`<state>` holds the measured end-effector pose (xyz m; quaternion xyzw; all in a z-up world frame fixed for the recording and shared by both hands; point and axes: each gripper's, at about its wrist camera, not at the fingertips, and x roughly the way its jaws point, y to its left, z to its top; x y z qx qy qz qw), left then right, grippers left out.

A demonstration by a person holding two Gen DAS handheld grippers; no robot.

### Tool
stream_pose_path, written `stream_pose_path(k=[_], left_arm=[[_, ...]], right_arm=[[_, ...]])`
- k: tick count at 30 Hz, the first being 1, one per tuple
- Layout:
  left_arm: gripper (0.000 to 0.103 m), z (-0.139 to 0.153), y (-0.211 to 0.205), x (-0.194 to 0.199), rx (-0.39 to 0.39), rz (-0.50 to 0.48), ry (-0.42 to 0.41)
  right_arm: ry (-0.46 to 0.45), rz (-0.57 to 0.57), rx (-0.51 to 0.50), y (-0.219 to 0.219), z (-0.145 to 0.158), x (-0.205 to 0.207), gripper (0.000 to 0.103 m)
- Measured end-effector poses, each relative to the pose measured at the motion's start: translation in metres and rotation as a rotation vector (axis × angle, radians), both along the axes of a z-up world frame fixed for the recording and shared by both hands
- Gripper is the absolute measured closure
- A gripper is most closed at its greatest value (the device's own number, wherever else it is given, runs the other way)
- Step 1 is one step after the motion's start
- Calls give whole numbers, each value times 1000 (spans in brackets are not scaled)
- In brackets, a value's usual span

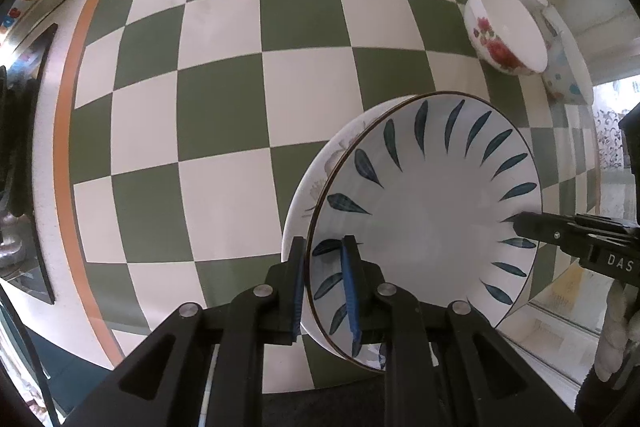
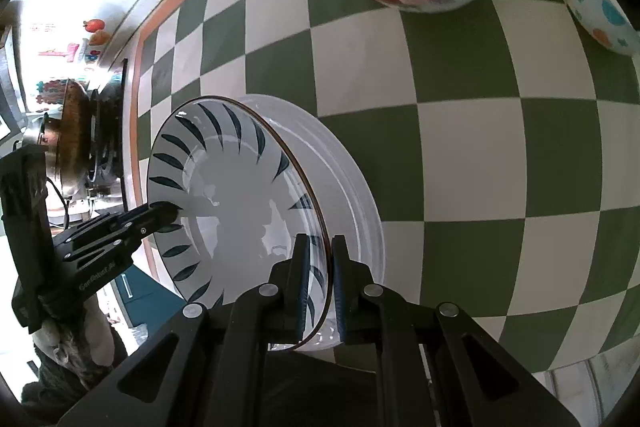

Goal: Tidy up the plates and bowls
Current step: 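Carry the blue-striped plate and lower it onto the plate stack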

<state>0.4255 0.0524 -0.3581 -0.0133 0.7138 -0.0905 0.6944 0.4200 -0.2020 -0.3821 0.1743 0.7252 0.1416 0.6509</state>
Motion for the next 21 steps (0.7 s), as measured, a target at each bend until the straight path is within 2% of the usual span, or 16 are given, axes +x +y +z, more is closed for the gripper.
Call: stream_pose_path(k=[9, 21], left_arm=[[85, -15, -7, 0, 23, -8, 23], [84, -22, -14, 1, 41, 13, 26]], right_arm=[[26, 5, -20, 6, -16, -1, 90], [29, -6, -38, 13, -19, -5, 90]])
